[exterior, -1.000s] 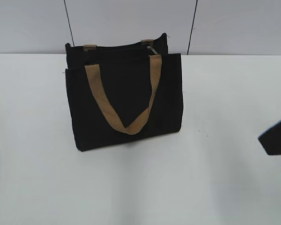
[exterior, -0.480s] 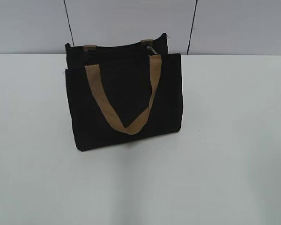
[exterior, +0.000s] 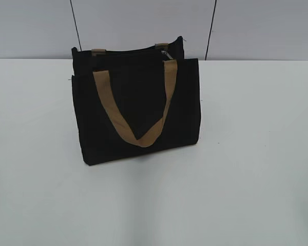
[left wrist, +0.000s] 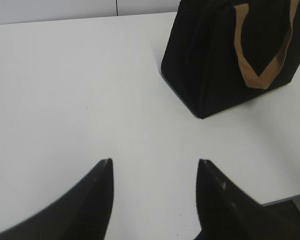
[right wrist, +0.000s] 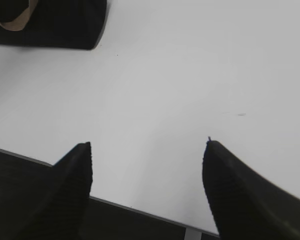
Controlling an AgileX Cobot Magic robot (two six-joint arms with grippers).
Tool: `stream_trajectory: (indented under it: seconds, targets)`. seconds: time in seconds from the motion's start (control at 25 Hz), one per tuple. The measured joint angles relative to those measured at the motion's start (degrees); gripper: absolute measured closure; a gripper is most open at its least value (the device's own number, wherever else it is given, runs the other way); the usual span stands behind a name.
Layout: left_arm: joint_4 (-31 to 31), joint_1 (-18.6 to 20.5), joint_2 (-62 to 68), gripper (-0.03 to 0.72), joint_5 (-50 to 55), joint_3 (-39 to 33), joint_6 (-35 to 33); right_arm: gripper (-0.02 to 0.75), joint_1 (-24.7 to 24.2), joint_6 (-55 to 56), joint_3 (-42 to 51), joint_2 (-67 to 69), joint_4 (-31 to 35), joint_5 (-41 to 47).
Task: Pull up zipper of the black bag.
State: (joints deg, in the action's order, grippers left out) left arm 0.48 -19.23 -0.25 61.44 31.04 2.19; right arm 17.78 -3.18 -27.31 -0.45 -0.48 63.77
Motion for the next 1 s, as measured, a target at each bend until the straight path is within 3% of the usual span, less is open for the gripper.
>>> stream_trajectory:
  seconds: [0.36,1.0]
  targets:
    - [0.05,0.0,0.0,0.292,-0.11,-0.06,-0.61,0.215,0.0,4.27,0.46,0.0,-7.39,-0.33]
    - [0.05,0.0,0.0,0.356,-0.23,-0.06,-0.72,0.216,0.0,5.0,0.46,0.0,-7.7,-0.33]
